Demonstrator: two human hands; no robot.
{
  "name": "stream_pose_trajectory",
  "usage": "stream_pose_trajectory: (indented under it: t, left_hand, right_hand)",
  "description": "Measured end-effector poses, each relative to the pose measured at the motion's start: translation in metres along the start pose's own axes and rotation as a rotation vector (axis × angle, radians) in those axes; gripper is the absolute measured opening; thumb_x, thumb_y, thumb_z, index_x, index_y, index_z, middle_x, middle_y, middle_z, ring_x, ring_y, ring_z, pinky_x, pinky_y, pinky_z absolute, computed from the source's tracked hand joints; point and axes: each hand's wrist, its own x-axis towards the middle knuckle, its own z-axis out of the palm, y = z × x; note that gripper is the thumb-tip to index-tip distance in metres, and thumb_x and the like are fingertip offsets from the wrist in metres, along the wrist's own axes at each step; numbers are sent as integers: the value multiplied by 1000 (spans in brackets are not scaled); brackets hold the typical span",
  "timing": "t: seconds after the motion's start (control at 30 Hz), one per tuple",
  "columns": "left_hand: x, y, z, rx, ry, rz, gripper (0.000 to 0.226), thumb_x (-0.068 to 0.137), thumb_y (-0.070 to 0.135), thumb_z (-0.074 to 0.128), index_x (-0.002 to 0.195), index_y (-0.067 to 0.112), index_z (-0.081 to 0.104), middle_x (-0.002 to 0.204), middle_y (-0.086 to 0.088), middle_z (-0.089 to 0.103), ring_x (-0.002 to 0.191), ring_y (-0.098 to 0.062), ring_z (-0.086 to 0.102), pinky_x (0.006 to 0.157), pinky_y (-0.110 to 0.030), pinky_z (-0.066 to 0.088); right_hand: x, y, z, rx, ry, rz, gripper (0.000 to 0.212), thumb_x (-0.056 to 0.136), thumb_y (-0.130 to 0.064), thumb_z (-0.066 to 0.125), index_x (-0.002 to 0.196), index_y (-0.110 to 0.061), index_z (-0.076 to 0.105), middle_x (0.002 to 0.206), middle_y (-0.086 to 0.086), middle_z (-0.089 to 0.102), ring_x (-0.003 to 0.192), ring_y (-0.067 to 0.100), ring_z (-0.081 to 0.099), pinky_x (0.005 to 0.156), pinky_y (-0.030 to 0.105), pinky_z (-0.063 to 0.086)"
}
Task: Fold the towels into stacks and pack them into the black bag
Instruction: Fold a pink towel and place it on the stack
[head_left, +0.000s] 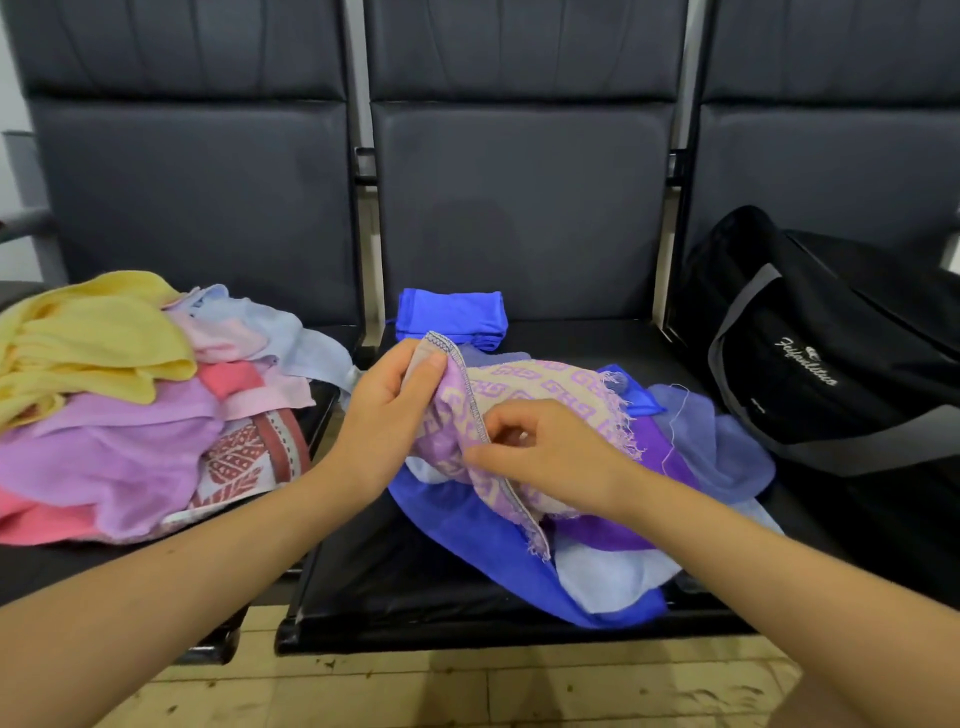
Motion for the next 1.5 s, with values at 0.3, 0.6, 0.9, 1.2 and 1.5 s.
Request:
stream_pose_trajectory:
  t: [0.3, 0.6, 0.9, 1.2, 1.5]
  left_hand:
    - [16, -22, -11, -48, 164, -191, 25, 98, 33, 44, 83, 16, 56, 86, -1, 62, 85, -13, 59, 78, -33, 49]
    - [10, -48, -9, 64, 86, -347, 23, 98, 30, 44, 99, 16, 62, 100, 0, 63, 92, -13, 57, 79, -29, 46]
    - [55, -63, 14, 109, 85, -306, 30, 99, 31, 42, 103, 5, 56, 98, -10, 61, 91, -19, 59, 75, -29, 46]
    - [128, -118, 39, 406, 112, -323, 38, 98, 27, 42, 62, 15, 35, 63, -1, 40, 64, -21, 39, 59, -33, 29]
    - [134, -152, 54, 647, -137, -433, 19, 92, 19, 46, 79, 9, 56, 83, -8, 54, 84, -29, 53, 70, -31, 35]
  right_hand:
    - [-5, 9, -45, 314, -172, 289, 9, 85, -23, 70, 89, -16, 67, 83, -3, 67, 77, 9, 61, 70, 20, 47]
    - [-15, 57, -97, 596, -26, 444, 65, 58, -31, 88, 111, 2, 68, 108, 16, 71, 90, 22, 71, 82, 31, 57]
    - [31, 89, -92, 321, 514, 297, 8, 89, -11, 63, 91, -12, 71, 99, 13, 73, 94, 28, 68, 89, 42, 53]
    - [93, 143, -88, -32, 649, 398, 11, 89, -20, 62, 79, -16, 63, 76, 2, 64, 79, 23, 61, 66, 30, 42]
    - [92, 169, -87, -245, 439, 626, 41, 91, -22, 59, 56, -15, 39, 59, -2, 43, 59, 15, 44, 62, 29, 31]
